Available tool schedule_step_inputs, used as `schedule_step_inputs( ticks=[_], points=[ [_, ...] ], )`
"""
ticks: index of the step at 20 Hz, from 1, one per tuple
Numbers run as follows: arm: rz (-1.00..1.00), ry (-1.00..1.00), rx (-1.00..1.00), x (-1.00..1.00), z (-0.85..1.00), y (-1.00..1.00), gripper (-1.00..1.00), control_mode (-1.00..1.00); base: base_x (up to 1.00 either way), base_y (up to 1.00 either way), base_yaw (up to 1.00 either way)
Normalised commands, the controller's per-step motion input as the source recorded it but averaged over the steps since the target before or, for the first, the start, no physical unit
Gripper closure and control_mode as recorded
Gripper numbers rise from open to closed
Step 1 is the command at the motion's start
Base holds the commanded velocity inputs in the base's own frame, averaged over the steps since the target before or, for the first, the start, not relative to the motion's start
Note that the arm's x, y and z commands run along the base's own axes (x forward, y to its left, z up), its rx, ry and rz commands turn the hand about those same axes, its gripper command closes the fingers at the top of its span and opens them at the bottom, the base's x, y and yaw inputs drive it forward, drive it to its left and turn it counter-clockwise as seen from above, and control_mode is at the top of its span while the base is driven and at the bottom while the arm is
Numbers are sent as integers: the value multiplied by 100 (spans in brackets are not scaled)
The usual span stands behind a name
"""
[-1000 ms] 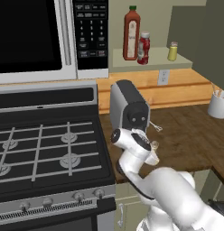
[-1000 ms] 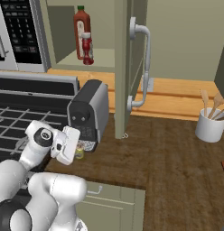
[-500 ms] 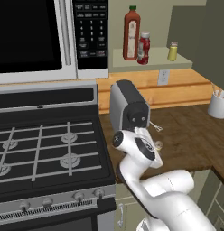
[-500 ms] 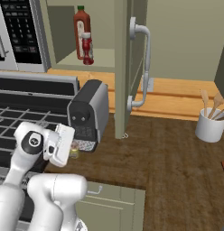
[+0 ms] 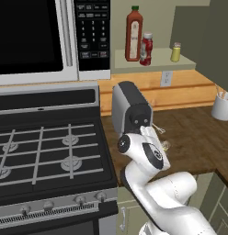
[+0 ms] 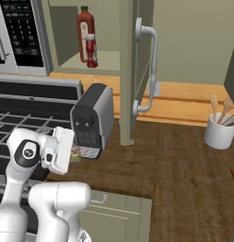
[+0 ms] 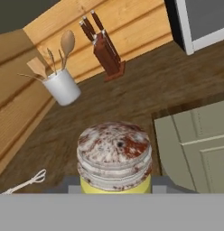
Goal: Put the shaker and condiment bottle from the counter next to their counterparts in the cabinet.
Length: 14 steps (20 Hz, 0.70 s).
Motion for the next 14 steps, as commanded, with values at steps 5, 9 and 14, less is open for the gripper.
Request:
schedule_step_inputs(
  ticks=[5, 9, 14],
  points=[
    [0, -8, 0, -17, 54, 0, 100, -100, 0, 0, 0],
    [-4, -7, 0, -30, 61, 0, 100, -100, 0, 0, 0],
    [-6, -3, 0, -19, 64, 0, 100, -100, 0, 0, 0]
  ],
)
